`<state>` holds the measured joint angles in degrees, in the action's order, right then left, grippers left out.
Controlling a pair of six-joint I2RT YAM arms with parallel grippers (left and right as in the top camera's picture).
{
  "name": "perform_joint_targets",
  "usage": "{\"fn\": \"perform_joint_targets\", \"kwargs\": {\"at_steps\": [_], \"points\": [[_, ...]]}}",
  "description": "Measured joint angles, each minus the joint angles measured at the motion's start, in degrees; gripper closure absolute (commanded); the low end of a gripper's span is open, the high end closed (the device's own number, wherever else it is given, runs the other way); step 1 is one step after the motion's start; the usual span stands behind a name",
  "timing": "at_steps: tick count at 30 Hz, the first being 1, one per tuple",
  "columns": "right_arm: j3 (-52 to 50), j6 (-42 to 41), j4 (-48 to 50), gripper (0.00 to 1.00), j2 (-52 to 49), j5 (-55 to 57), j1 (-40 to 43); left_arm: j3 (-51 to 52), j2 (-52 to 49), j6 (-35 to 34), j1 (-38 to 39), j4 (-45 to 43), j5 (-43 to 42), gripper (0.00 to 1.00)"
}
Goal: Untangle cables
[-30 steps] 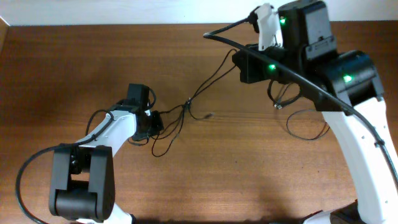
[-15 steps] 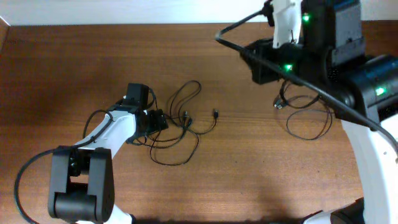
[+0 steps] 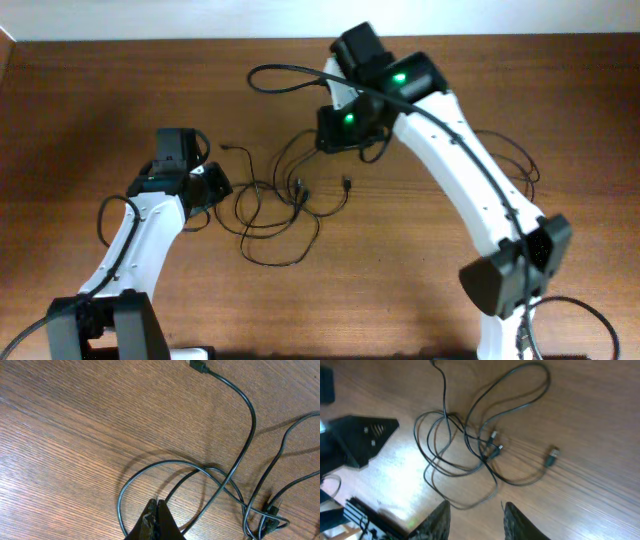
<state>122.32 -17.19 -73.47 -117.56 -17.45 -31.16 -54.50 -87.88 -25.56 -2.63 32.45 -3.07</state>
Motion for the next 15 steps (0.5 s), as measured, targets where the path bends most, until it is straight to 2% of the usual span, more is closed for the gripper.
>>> {"fn": "perform_joint_targets", "kwargs": {"at_steps": [1,3,6,8,11,12,15], "points": [[-0.07,-1.29,1.25,0.65,-2.34,-0.15,-0.87,1.27,0.0,-0.02,-0.02,-0.35,-1.31,0.99],[-0.17,-2.75,3.3,0.65,-5.14,-0.59,-1.86,3.54,-0.42,-0.07,-0.02,-1.88,-3.17,0.98],[-0.52,-4.11,9.81,0.61,-9.92,-3.52,-3.19,4.33,-3.74,-0.22,-0.02,-4.98,-6.82,0.96],[-0.57,-5.88,13.92,0.54,-11.96,-4.59,-3.93,4.33,-5.86,-0.26,-0.02,-6.21,-8.13,0.96],[-0.63,-9.88,19.15,0.55,-14.53,-5.33,-5.46,4.39,-9.84,-0.28,-0.02,-7.43,-10.12,0.96],[-0.63,-11.21,21.35,0.6,-15.34,-5.46,-5.92,4.37,-10.75,-0.35,-0.02,-8.13,-10.82,0.96],[-0.63,-14.03,23.67,0.61,-18.14,-5.62,-7.13,4.37,-11.47,-0.66,-0.02,-8.79,-11.98,0.97]]}}
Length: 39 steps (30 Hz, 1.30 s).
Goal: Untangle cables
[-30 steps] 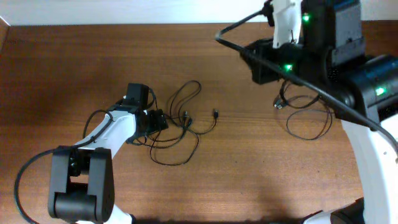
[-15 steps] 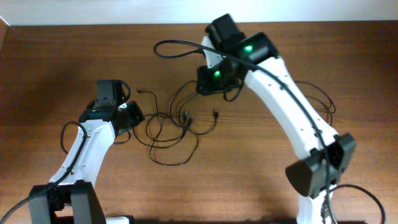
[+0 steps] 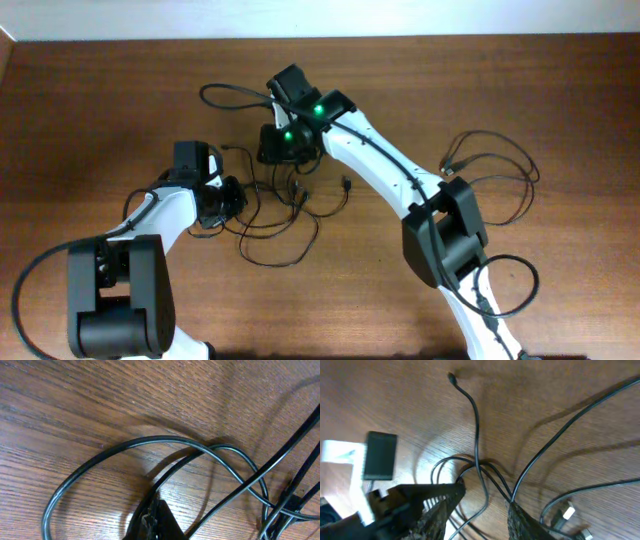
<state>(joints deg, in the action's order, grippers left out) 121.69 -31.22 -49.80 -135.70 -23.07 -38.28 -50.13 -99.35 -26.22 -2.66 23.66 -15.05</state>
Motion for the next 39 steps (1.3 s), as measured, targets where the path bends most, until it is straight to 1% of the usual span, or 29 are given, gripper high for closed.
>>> {"fn": "perform_joint_targets", "kwargs": {"at_steps": [4,7,11,12,14,15,19,21,22,23,24,25,28,29,30,33,34,35,36,37,39], "points": [[0.0,-0.72,1.05,0.61,-3.5,0.26,-0.9,0.0,-0.09,-0.04,0.0,-0.28,-0.37,0.93],[-0.87,-3.17,1.27,0.61,-3.78,3.54,-0.87,0.0,-0.15,-0.26,0.0,-0.44,-0.85,0.9],[-5.25,-6.21,5.2,0.61,-3.89,5.68,-0.98,0.0,-0.15,-0.31,0.0,-0.59,-1.16,0.87],[-6.93,-6.43,6.8,0.62,-3.89,5.86,-1.16,0.0,-0.15,-0.42,0.0,-0.61,-1.31,0.87],[-8.85,-6.73,10.88,0.88,-3.98,5.97,-1.9,0.0,-0.15,-0.44,0.0,-0.63,-1.49,0.86],[-9.22,-6.71,11.78,0.96,-3.96,6.16,-2.19,0.0,-0.15,-0.44,0.0,-0.63,-1.51,0.86],[-10.16,-7.04,10.38,0.96,-3.87,5.33,-3.04,0.0,-0.15,-0.44,0.0,-0.59,-1.49,0.9],[-10.19,-3.26,9.55,0.96,-3.74,2.14,-2.36,0.0,-0.15,-0.44,0.0,-0.57,-1.46,0.9],[-10.27,-0.04,8.66,0.96,-2.29,0.66,-1.75,0.0,-0.15,-0.44,0.0,-0.57,-1.46,0.9],[-10.38,1.38,8.2,0.96,-0.72,0.35,-1.46,0.0,-0.17,-0.44,0.0,-0.57,-1.46,0.9],[-10.49,3.41,7.39,0.96,3.45,-0.11,-1.16,0.0,-0.2,-0.44,0.0,-0.59,-1.46,0.9],[-10.49,4.2,6.91,0.96,6.08,-0.35,-1.09,0.0,-0.2,-0.44,0.0,-0.59,-1.46,0.89],[-10.14,6.69,4.22,0.96,19.28,-1.07,-1.01,0.0,-0.2,-0.44,0.0,-0.61,-1.49,0.87],[-9.9,7.21,2.89,0.96,21.22,-1.18,-1.03,0.0,-0.2,-0.44,0.0,-0.59,-1.49,0.85],[-9.9,7.52,1.36,0.96,22.88,-1.31,-1.03,-0.02,-0.2,-0.44,0.0,-0.61,-1.44,0.82],[-10.12,7.91,0.68,0.96,23.65,-1.4,-1.03,-0.13,-0.2,-0.63,0.11,-0.79,-1.49,0.71],[-10.27,8.35,0.44,0.96,25.05,-1.49,-0.96,-0.24,-0.17,-0.7,0.13,-0.83,-1.49,0.58],[-10.29,8.59,0.42,0.96,26.1,-1.49,-0.85,-0.33,-0.2,-0.7,0.17,-0.83,-1.49,0.41],[-10.29,8.94,-0.02,0.96,29.42,-1.73,-0.42,-0.61,-0.15,-0.81,0.31,-1.05,-1.77,0.18],[-10.29,9.03,-0.31,0.96,31.41,-2.03,0.02,-1.03,-0.07,-0.87,0.42,-1.4,-2.05,0.09],[-10.29,9.18,-2.93,0.96,35.69,-2.78,1.62,-1.73,0.13,-1.05,0.59,-2.03,-2.43,0.06]]}}
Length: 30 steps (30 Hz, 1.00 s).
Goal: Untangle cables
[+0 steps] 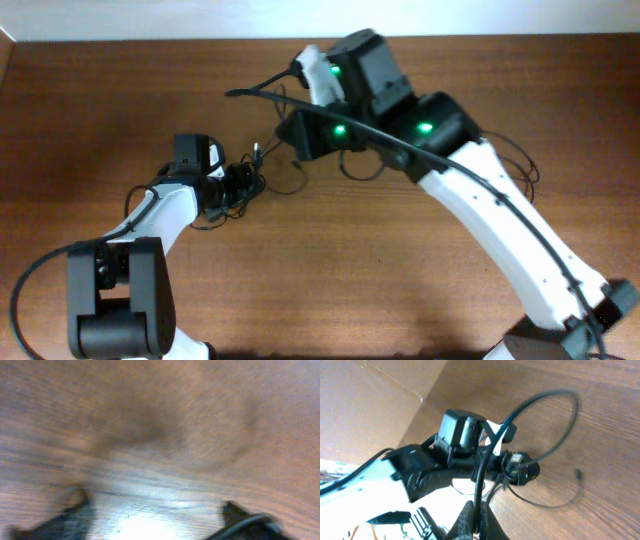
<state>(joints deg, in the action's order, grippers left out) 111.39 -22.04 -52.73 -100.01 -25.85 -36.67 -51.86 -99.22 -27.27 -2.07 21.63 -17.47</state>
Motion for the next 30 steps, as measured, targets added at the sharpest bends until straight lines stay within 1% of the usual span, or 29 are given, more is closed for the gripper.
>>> {"fn": "perform_joint_targets", "kwargs": {"at_steps": [1,3,9,10,11,13,14,16,17,18,19,22,24,26,27,28,30], "points": [[0.0,0.04,-1.75,0.96,1.27,-0.24,1.03,-0.26,0.0,0.02,0.11,-0.07,0.24,0.0],[0.02,0.44,-5.01,0.96,1.73,-0.57,2.56,-0.35,-0.02,-0.11,0.11,-0.33,0.09,0.01],[0.02,8.11,-20.35,0.96,1.81,-0.79,8.55,-0.5,-0.07,0.0,0.15,-0.52,0.24,0.0],[-0.04,8.94,-22.53,0.96,1.81,0.35,8.74,-0.61,-0.09,0.28,-0.02,-0.46,-0.35,0.02],[-0.74,9.4,-22.53,0.96,1.99,1.16,8.79,-0.68,-0.11,1.07,-0.11,-0.2,-0.81,0.03],[-3.69,10.08,-22.05,0.96,2.14,2.03,8.66,-1.29,-0.11,3.23,-0.57,2.51,-2.45,0.1],[-6.4,10.34,-21.09,0.96,2.03,2.49,8.46,-1.31,0.13,3.82,-0.61,3.56,-2.99,0.17],[-14.05,10.21,-13.86,0.96,2.08,2.95,8.13,-1.09,2.03,4.63,-0.57,6.84,-3.93,0.46],[-17.49,9.99,-9.53,0.94,2.05,2.6,8.13,-1.01,3.91,4.79,-0.59,7.41,-4.24,0.54],[-21.27,9.77,-5.55,0.9,1.84,2.03,8.13,-0.96,6.12,4.92,-0.59,7.67,-4.72,0.54],[-24.0,9.77,-3.43,0.86,1.66,1.4,8.13,-0.96,8.55,4.98,-0.59,7.56,-5.73,0.45],[-31.82,8.9,5.86,0.76,1.6,-2.14,8.13,-0.96,11.37,5.25,-0.59,8.48,-8.79,0.39],[-36.22,8.63,12.24,0.69,1.6,-5.16,8.11,-0.96,11.37,5.18,-0.59,10.8,-9.22,0.38],[-39.8,7.82,16.04,0.65,1.6,-7.13,8.07,-0.96,11.37,5.2,-0.59,12.98,-9.6,0.32],[-41.4,6.93,17.79,0.63,1.6,-7.74,8.07,-0.96,11.37,5.2,-0.59,14.08,-9.9,0.32],[-42.56,6.1,18.82,0.59,1.6,-8.26,8.07,-0.96,11.37,5.2,-0.59,14.75,-10.43,0.33],[-44.26,5.31,20.04,0.58,1.57,-9.2,7.76,-0.96,11.37,5.2,-0.59,15.04,-12.09,0.51]]}}
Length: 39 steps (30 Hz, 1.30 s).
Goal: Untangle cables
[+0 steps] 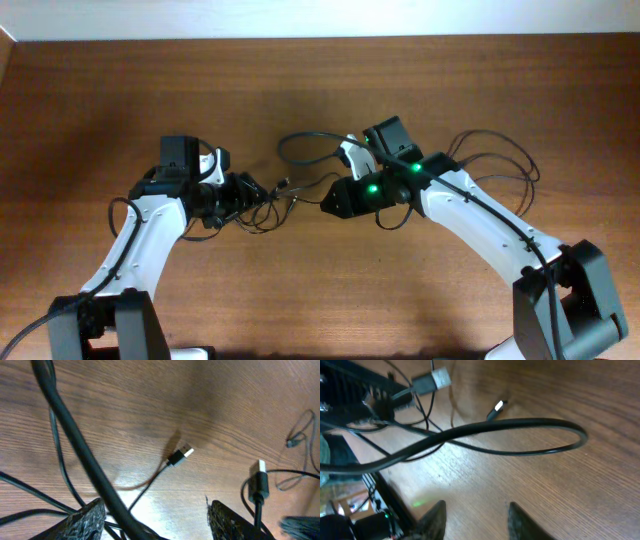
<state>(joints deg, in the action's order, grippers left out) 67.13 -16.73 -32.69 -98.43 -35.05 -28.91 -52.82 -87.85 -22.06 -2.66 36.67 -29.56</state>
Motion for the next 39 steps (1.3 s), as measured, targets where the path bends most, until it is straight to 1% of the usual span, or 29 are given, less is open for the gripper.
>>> {"fn": "perform_joint_targets", "kwargs": {"at_steps": [2,4,6,9,12,14,16,18,20,22,25,26,29,31,33,35,38,39], "points": [[-0.17,-0.39,2.1,0.58,0.02,-0.52,-1.64,0.0,0.0,0.04,0.2,0.83,-0.83,0.61],[-0.22,-1.44,4.07,0.58,0.0,-0.68,-3.43,0.0,0.0,0.26,1.01,1.46,-1.22,0.61],[-0.24,-4.31,5.44,0.58,0.02,-0.39,-5.88,0.0,0.0,0.2,2.32,1.53,-1.81,0.57],[-0.31,-6.88,8.48,0.58,-0.11,1.36,-8.96,0.0,0.0,0.17,2.43,1.53,-4.57,0.58],[-0.48,-8.59,14.45,0.58,-1.44,3.28,-11.04,0.0,0.0,0.17,2.45,1.75,-6.64,0.6],[-0.55,-9.53,17.97,0.59,-2.51,5.18,-11.65,0.0,0.0,0.17,2.45,2.58,-7.15,0.67],[-0.63,-10.01,20.9,0.6,-2.89,9.03,-11.65,0.0,0.0,0.17,2.45,3.28,-7.26,0.7],[-0.66,-10.16,24.83,0.59,-2.91,13.6,-11.65,0.0,0.0,0.5,2.45,3.48,-7.37,0.71],[-0.66,-10.19,27.76,0.57,-2.91,15.8,-11.65,0.0,0.0,1.57,2.45,4.09,-7.56,0.73],[-0.66,-10.12,29.31,0.53,-2.91,18.16,-11.65,0.0,0.0,2.89,2.45,4.52,-7.61,0.7],[-0.66,-10.16,27.3,0.53,-2.91,21.94,-11.65,0.0,0.0,5.03,2.45,4.87,-7.52,0.67],[-0.66,-10.21,25.44,0.53,-2.91,22.73,-11.65,0.0,0.0,5.6,2.45,4.96,-6.95,0.67],[-0.63,-10.51,18.6,0.53,-3.02,26.51,-11.65,0.0,0.0,6.36,2.45,4.94,-1.9,0.66],[-0.68,-12.22,15.06,0.53,-3.1,29.59,-11.63,-1.66,0.0,6.54,2.45,8.15,1.95,0.6],[-0.66,-14.4,13.75,0.53,-3.1,31.21,-11.04,-5.88,0.0,6.71,2.89,11.15,5.86,0.59],[-0.66,-15.43,11.47,0.53,-3.1,31.82,-9.62,-9.64,0.0,6.73,5.05,11.47,9.55,0.58],[-0.66,-16.2,7.15,0.53,-3.1,32.26,-5.86,-9.99,0.0,6.71,12.24,11.76,15.1,0.6],[-0.68,-16.28,5.44,0.51,-3.1,32.35,-4.17,-9.99,0.0,6.73,14.56,11.78,17.05,0.6]]}}
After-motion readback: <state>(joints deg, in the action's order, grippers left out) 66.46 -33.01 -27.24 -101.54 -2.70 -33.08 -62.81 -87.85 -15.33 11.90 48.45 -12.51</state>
